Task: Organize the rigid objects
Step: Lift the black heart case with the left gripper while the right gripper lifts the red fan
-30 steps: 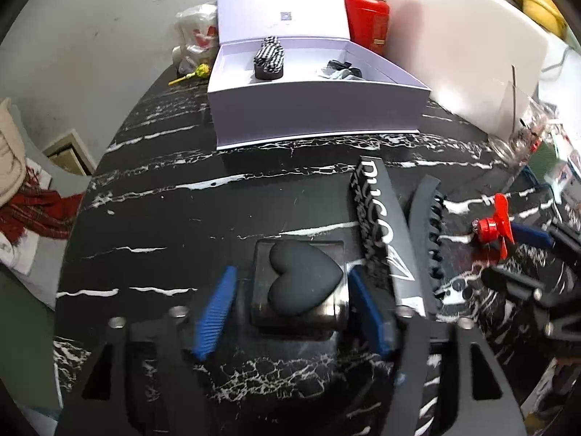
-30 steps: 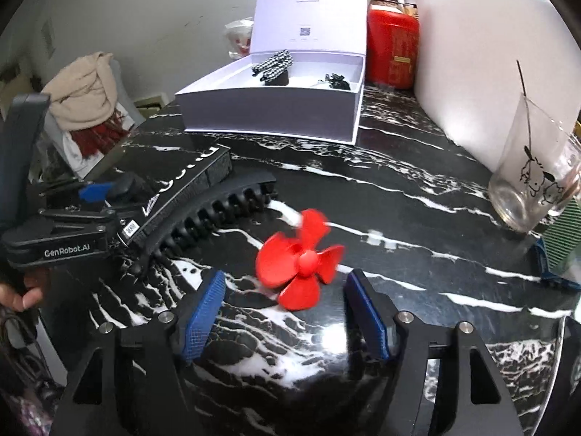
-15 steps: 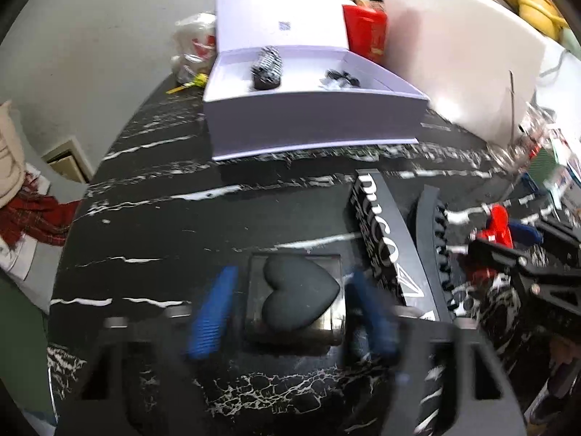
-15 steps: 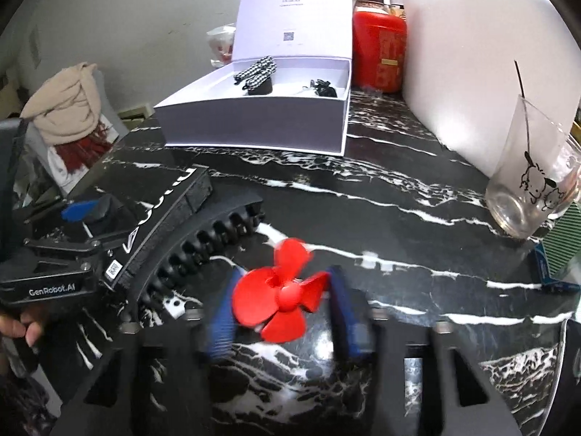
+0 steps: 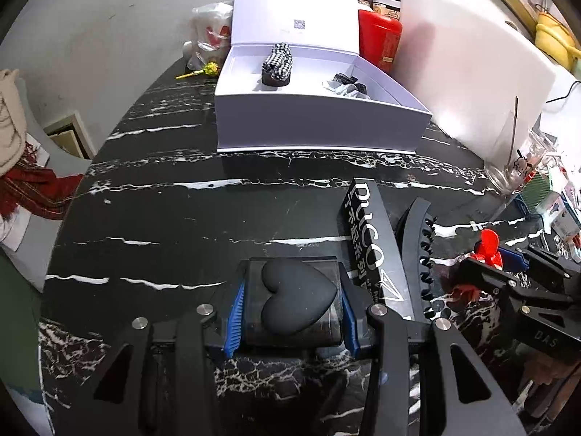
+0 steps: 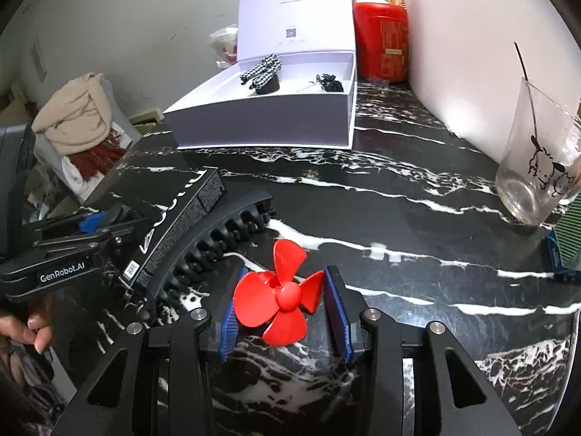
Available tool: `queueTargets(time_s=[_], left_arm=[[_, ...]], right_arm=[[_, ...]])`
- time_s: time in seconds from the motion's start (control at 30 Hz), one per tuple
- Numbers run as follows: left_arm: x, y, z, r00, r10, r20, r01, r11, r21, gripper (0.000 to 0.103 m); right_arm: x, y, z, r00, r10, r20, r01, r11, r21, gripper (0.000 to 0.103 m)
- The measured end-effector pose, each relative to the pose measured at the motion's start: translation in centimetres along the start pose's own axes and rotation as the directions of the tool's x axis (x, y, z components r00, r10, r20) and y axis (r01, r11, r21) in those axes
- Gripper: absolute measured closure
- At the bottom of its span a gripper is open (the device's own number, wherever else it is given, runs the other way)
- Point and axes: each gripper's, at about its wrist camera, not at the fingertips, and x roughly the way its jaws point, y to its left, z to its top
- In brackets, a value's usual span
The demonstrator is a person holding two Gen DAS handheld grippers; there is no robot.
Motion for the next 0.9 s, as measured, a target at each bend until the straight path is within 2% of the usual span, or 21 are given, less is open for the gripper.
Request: queueTargets(time_s=[0.37,0.9], left_arm=[[-2.9,-0.4,0.5,0.999,0.02,0.05,-0.018,0.999,-0.034,0.061],[-3.6,-1.8,2.2,0.999,-0.017,0.043,0.018,1.0,-0.022,0.061]], right_arm=[[-2.0,0.6,0.2,1.0,0.02,0.014,-0.02,0.999,-0.026,0.061],[-3.8,0.5,1.3,0.999,0.029,0.037,-0.027,0.999,-0.033,0.061]])
